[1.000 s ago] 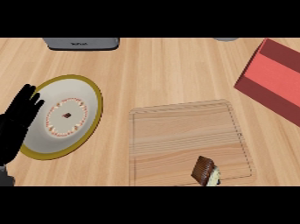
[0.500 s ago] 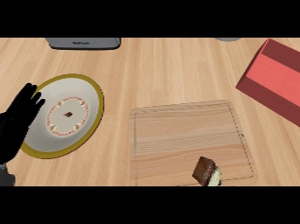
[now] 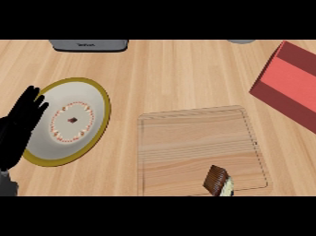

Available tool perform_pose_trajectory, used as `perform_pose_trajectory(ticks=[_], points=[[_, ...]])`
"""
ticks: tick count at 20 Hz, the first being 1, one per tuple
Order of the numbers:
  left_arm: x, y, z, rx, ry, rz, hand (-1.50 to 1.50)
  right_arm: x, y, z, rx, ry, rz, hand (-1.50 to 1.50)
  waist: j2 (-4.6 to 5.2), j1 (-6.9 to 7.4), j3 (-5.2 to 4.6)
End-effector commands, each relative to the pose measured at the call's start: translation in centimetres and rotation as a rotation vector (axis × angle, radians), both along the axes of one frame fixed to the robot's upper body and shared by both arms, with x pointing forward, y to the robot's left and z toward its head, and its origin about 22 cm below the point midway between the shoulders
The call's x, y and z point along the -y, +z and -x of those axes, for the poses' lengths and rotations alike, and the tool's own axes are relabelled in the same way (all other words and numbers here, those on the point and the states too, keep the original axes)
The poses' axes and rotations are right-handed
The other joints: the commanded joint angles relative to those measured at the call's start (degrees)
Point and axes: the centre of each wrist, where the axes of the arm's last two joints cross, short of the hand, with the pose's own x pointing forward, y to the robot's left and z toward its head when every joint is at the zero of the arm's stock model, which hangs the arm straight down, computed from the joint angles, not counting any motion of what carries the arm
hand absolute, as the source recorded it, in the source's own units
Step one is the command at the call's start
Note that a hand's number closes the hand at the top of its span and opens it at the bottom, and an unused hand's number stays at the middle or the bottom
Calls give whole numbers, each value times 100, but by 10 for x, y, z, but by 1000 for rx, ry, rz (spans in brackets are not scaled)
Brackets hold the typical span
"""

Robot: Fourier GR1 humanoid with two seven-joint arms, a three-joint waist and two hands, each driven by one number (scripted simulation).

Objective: Pick the tomato from the cutting board and place it in the cardboard box

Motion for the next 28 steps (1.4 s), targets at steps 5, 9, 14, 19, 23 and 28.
perform_pose_trajectory(ticks=[5,9,14,19,23,28], points=[[1,-10,1,10,3,11,0,33,-59,-11,-274,-43,-38,150,8,13,-1],[-3,10,-8,7,8,-7,0,37,-76,-22,-337,-83,-73,-150,4,2,1],[16,-8,5,-4,9,12,0,48,-110,-12,-256,26,-181,-150,-7,-30,3],[11,-15,-2,3,7,8,0,44,-86,-26,-40,24,-525,-150,-16,-80,1],[3,-4,-3,-17,15,20,0,78,-76,-9,48,-15,-720,-150,-35,-142,2],[-6,-3,-1,-9,15,-9,0,131,-43,18,87,-84,-827,-150,-5,-56,3]])
